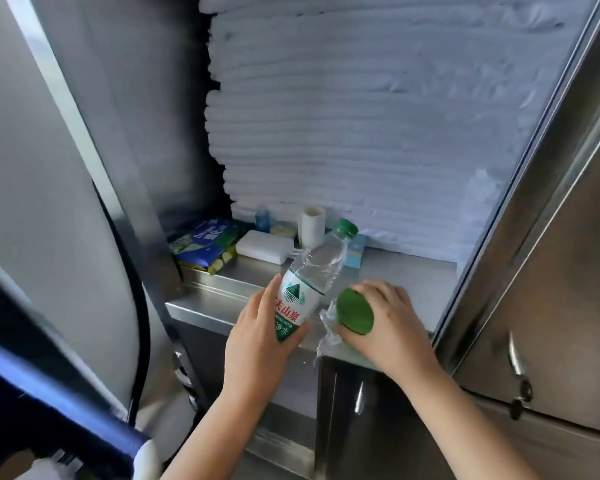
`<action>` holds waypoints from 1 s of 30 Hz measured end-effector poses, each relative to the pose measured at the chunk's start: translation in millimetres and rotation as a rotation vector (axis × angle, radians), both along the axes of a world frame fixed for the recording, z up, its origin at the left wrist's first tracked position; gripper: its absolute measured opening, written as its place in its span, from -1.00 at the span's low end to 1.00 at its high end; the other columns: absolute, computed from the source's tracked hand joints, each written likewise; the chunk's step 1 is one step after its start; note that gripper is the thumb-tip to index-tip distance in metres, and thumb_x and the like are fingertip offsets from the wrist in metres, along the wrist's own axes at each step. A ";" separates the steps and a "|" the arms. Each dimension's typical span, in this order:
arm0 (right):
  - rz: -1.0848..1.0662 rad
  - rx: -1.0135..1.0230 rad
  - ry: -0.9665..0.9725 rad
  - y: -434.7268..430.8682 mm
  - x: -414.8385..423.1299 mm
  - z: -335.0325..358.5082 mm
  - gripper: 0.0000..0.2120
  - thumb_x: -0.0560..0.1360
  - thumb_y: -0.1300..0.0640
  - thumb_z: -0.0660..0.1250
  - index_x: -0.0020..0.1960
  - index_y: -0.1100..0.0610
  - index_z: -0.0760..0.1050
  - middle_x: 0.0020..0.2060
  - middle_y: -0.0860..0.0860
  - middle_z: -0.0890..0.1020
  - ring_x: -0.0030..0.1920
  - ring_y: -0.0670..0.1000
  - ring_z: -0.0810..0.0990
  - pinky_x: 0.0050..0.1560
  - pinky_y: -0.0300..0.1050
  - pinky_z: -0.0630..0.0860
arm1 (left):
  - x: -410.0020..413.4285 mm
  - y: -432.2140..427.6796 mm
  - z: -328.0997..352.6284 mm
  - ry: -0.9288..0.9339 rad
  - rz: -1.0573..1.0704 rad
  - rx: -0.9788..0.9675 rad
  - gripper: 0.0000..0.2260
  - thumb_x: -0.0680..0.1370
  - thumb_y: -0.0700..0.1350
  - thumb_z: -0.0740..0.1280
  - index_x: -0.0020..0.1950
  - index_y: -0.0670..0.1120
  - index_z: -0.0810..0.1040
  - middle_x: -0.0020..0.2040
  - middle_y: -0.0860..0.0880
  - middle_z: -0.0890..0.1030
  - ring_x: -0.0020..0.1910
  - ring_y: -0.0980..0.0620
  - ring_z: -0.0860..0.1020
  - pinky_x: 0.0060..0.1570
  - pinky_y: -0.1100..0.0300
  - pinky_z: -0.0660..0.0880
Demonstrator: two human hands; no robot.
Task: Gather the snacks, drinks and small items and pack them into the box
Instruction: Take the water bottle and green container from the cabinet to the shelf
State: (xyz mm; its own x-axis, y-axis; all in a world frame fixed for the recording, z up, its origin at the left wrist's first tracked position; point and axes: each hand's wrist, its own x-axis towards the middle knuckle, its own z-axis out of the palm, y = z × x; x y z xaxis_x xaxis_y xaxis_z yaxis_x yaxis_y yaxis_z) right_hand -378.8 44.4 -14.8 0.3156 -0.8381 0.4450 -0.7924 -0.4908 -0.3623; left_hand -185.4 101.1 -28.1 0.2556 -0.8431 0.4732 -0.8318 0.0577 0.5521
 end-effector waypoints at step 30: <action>-0.392 0.046 -0.029 -53.0 1.9 -34.1 -0.38 0.30 -0.29 0.35 0.27 0.00 0.43 0.20 -0.13 0.42 0.20 -0.05 0.31 -0.01 -0.21 0.35 | -2.6 -167.6 -36.8 0.279 -0.352 -0.201 -0.27 0.41 0.11 0.41 0.46 0.04 0.12 0.24 -0.05 0.41 0.18 0.11 0.35 0.02 0.01 0.50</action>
State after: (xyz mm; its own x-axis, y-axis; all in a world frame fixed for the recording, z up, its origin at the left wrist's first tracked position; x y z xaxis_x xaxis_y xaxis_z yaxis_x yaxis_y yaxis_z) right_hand -377.0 -8.7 -49.0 -0.0444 -0.9118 0.4081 -0.9054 -0.1359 -0.4023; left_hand -188.1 -66.6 -64.9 0.1118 -0.8002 0.5892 -0.5650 0.4366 0.7001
